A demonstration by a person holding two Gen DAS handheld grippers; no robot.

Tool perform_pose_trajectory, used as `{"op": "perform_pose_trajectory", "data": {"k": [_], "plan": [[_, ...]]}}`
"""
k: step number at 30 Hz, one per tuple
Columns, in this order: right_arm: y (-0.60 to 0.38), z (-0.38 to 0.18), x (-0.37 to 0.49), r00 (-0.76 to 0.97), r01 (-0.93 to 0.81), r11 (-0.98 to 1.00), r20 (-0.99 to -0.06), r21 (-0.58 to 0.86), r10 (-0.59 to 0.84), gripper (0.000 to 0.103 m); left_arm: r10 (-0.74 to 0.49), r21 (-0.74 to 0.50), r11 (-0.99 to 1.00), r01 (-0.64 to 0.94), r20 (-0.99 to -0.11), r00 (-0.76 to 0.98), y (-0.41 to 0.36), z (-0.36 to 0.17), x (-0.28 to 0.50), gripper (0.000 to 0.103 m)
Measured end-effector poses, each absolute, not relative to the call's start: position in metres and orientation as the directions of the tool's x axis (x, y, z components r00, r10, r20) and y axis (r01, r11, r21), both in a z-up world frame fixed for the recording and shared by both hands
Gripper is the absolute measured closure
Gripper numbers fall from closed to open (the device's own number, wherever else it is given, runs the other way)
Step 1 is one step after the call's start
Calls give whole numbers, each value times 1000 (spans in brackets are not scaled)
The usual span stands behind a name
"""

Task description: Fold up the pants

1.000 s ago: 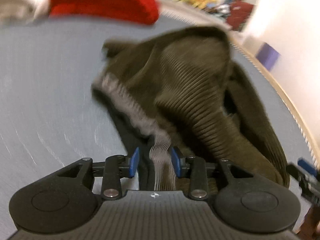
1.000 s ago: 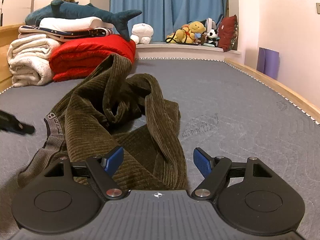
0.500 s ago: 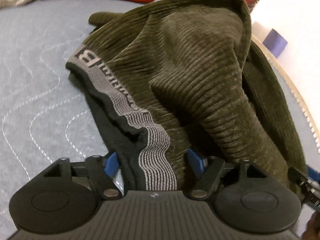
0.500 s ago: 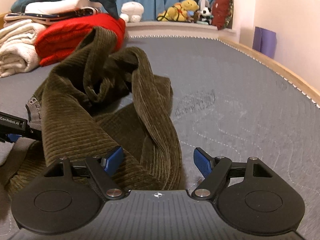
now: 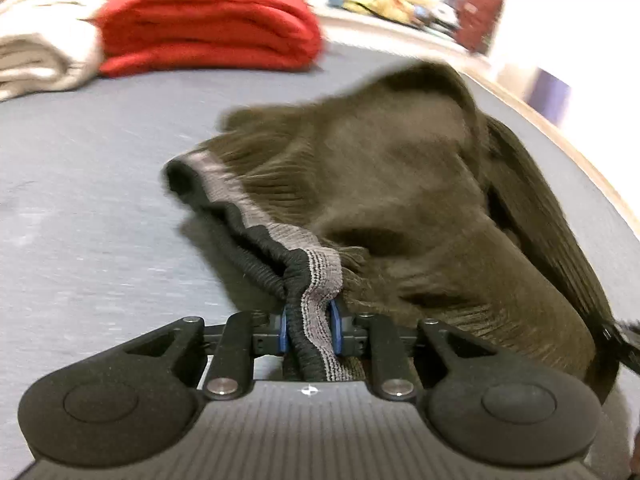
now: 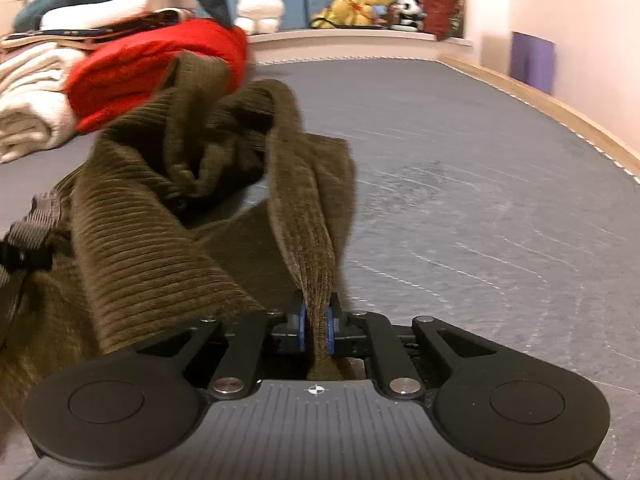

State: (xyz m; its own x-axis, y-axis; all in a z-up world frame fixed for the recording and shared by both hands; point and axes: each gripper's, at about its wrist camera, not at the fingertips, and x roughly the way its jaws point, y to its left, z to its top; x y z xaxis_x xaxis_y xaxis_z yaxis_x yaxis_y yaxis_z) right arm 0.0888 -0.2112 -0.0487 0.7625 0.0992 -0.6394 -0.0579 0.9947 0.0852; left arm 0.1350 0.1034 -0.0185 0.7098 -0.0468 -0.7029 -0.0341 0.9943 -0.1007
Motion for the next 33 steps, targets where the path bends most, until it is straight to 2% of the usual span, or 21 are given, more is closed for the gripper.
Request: {"op": "perform_pose_trajectory", "data": {"k": [9,12,15,19,21,23,25,29,33], "plan": [[-143,-39,58,664,-418,898,-628,137,405,94,240,-50,933,-357,-652,720,202,13,84,85],[-126,-39,51,608,-506,849,-634,155,478,93,274,-33,919,-392,-661,699,216,19,77,85],[-121,-40,52,599,-518,845,-650,131,468,93,263,-56,904,-424,-709,654,227,12,79,82],[-124,-38,58,614,-491,860,-644,141,456,89,264,-80,872,-483,-753,602,246,7,83,60],[-119,-38,57,634,-483,867,-634,124,444,81,274,-80,860,-503,-760,589,250,7,84,53],[-117,-37,53,667,-465,882,-623,80,409,69,307,-52,852,-521,-757,577,248,7,86,41],[-121,-36,51,693,-448,893,-610,53,384,65,338,-24,843,-537,-753,564,246,9,86,35],[-135,-32,53,722,-402,913,-590,68,362,65,382,8,820,-572,-752,537,241,5,94,22],[-149,-34,55,746,-356,931,-577,78,334,65,391,-6,790,-613,-765,512,245,3,95,16]]}}
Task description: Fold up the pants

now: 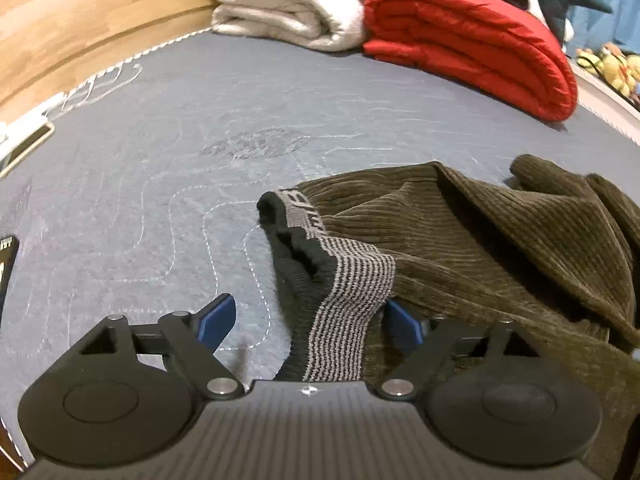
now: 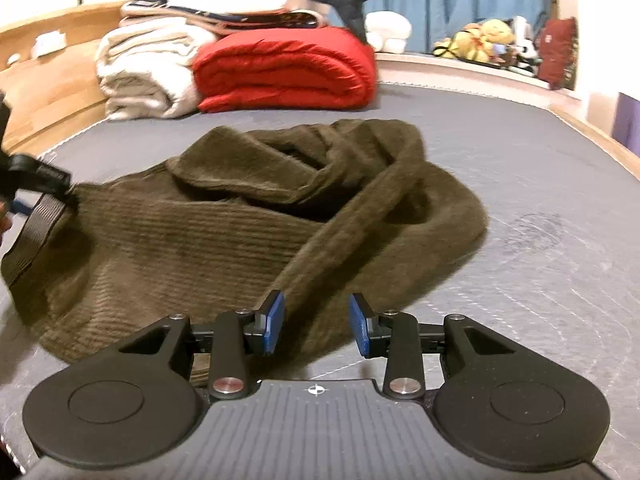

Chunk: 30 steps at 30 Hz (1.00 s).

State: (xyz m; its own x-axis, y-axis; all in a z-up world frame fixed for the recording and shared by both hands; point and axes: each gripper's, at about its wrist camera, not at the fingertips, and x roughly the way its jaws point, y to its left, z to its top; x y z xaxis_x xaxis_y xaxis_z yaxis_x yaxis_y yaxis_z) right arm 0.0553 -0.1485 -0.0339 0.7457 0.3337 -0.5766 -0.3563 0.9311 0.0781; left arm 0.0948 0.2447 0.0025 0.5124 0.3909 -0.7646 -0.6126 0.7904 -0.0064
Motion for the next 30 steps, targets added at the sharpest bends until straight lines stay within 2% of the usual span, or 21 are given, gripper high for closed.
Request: {"op": "perform_pose_trajectory", "data": {"k": [6,8,13,15,16,17,19,23,28,30], "plan": [[-172,-30,64,777,-303,944,-539,133,325,66,379,-74,728,-681,-786,490,251,4,90,14],[-179,-28,68,772,-286,945,-546,157,325,78,379,-85,713,-696,-789,484,250,6,89,14],[-197,-7,89,761,-241,939,-552,246,340,80,364,-148,649,-746,-801,476,253,11,81,14],[-199,5,105,775,-220,943,-543,249,324,75,387,-158,626,-764,-788,480,251,16,75,13],[-198,10,113,780,-211,947,-542,243,313,63,425,-153,607,-780,-767,481,250,21,71,13],[-196,14,121,781,-203,949,-544,240,305,44,457,-150,593,-791,-746,484,250,27,68,13],[-193,21,142,778,-196,949,-549,247,304,26,510,-150,579,-801,-700,500,252,39,64,9],[-180,22,182,780,-172,958,-563,228,274,24,454,-181,662,-727,-675,582,248,45,70,8],[-161,1,243,735,-124,975,-644,183,214,24,278,-210,790,-576,-715,641,230,40,88,9],[-155,-8,260,724,-102,981,-664,163,186,25,283,-154,832,-532,-707,648,217,41,93,8]]}}
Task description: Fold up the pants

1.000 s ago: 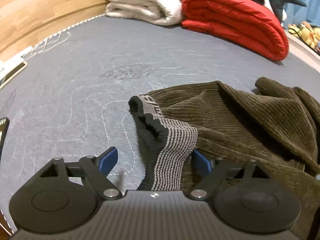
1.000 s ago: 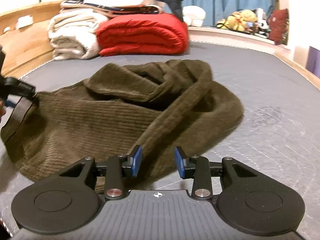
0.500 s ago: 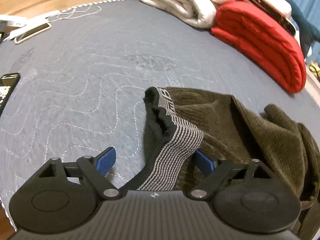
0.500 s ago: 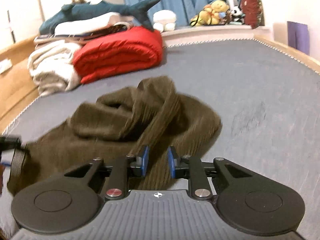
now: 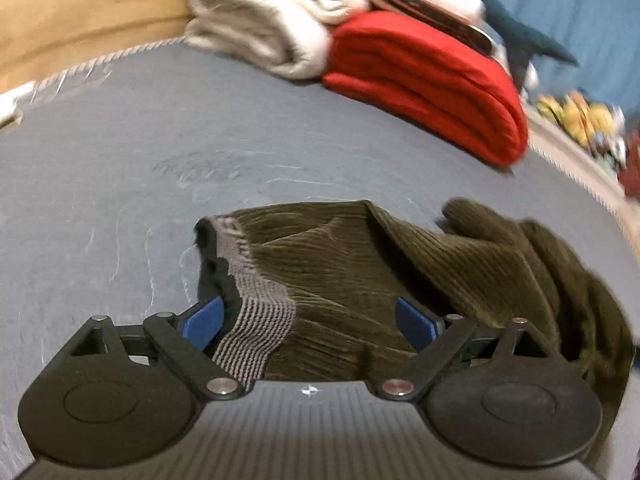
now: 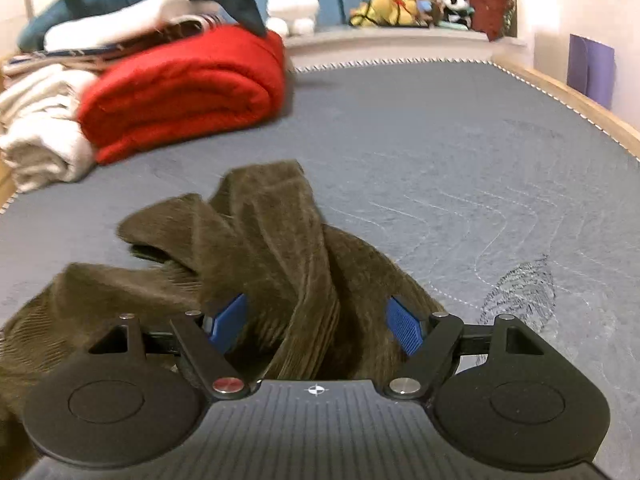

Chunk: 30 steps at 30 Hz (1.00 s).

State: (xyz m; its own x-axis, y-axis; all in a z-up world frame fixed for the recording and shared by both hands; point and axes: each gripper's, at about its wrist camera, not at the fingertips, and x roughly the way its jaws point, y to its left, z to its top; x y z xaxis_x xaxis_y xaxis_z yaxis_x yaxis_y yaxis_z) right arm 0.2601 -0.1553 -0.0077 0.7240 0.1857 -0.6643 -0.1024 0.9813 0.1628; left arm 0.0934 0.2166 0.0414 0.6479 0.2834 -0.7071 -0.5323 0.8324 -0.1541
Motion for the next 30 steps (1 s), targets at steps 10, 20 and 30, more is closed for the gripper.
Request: {"op": "perform_pose_trajectory", "data": {"k": [10,20,30], "plan": [[-151,-25,283,707,-151,980,-679,131,200,91,318,-67,884,-462,-638,701,208,41,100,7],[-212,12,200,785,-154,982,-590,109,188,103,309,-35,906,-421,-625,717,193,36,104,7],[-301,-14,123,768,-40,994,-633,103,96,100,255,-26,938,-347,-626,737,167,35,98,7]]}}
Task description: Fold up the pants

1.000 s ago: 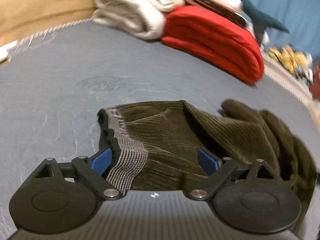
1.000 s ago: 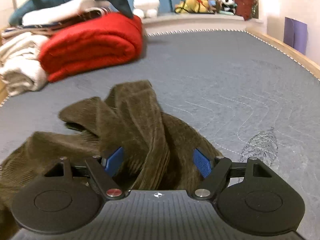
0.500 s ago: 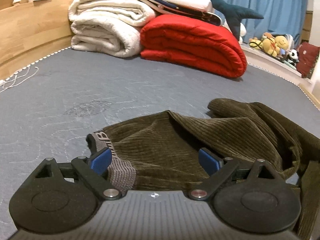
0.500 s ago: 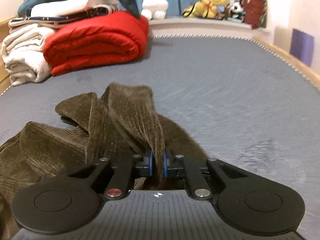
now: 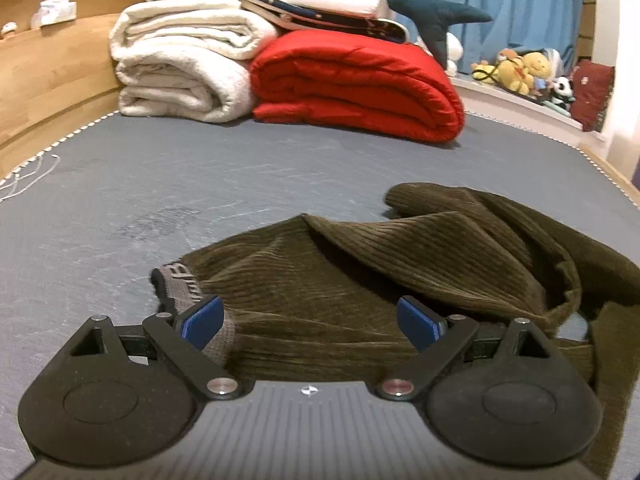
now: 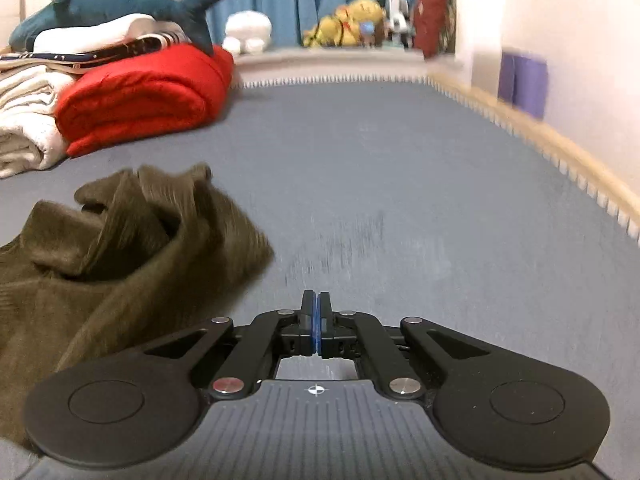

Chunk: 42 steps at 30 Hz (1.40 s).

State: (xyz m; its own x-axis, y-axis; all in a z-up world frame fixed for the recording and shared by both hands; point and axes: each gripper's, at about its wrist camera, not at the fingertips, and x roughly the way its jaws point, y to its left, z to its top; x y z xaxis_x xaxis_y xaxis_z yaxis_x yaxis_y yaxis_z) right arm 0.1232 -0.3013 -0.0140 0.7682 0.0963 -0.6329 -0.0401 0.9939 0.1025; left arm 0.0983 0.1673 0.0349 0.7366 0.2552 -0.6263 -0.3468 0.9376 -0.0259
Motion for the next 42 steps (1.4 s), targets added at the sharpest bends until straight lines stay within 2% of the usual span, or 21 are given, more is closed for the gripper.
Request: {"op": "perform_pose_trajectory", "data": {"k": [1,3,5,7,9,11,12,13,14,16,24,28,29,31,32,42], "plan": [[-308,-18,121,757,-22,991,-645,131,102,100,237,-33,944,-330,-627,742,164,35,98,7],[-314,-18,121,755,-22,982,-641,188,139,90,175,-53,962,-267,-633,754,154,34,97,7],[-311,-17,123,768,-40,979,-620,201,159,68,106,-82,976,-203,-635,765,145,31,96,7],[-302,-14,129,781,-62,979,-602,197,170,62,47,-90,987,-135,-639,768,136,28,95,7],[-296,-12,136,781,-85,971,-590,225,205,62,-10,-100,993,-70,-641,767,129,25,93,15],[-286,-11,147,780,-110,962,-578,251,240,59,-41,-107,994,-38,-653,756,124,21,93,49],[-279,-10,154,780,-125,959,-573,254,253,57,-60,-114,993,-20,-662,747,123,18,94,61],[-273,-10,160,780,-142,958,-567,251,264,50,-75,-119,993,-6,-668,741,122,16,95,78],[-266,-11,166,782,-160,956,-560,245,274,44,-87,-122,993,6,-671,736,120,14,96,82],[-257,-16,175,779,-189,953,-554,238,293,41,-92,-112,993,21,-676,731,114,11,99,82],[-241,-25,211,769,-238,929,-529,284,359,40,-93,-100,994,34,-678,729,94,15,112,81],[-226,-33,222,769,-268,930,-526,251,363,43,-81,-85,996,29,-693,716,92,15,115,75],[-222,-35,223,767,-279,930,-527,239,366,60,-76,-79,996,28,-696,714,91,15,116,72],[-215,-38,221,761,-295,932,-538,211,363,86,-68,-70,997,27,-698,713,91,14,118,71],[-215,-37,220,769,-291,935,-532,202,354,91,-65,-66,997,26,-700,711,91,14,118,71],[-228,14,172,829,-332,936,-437,114,348,95,-57,-55,998,25,-688,724,93,19,106,71]]}}
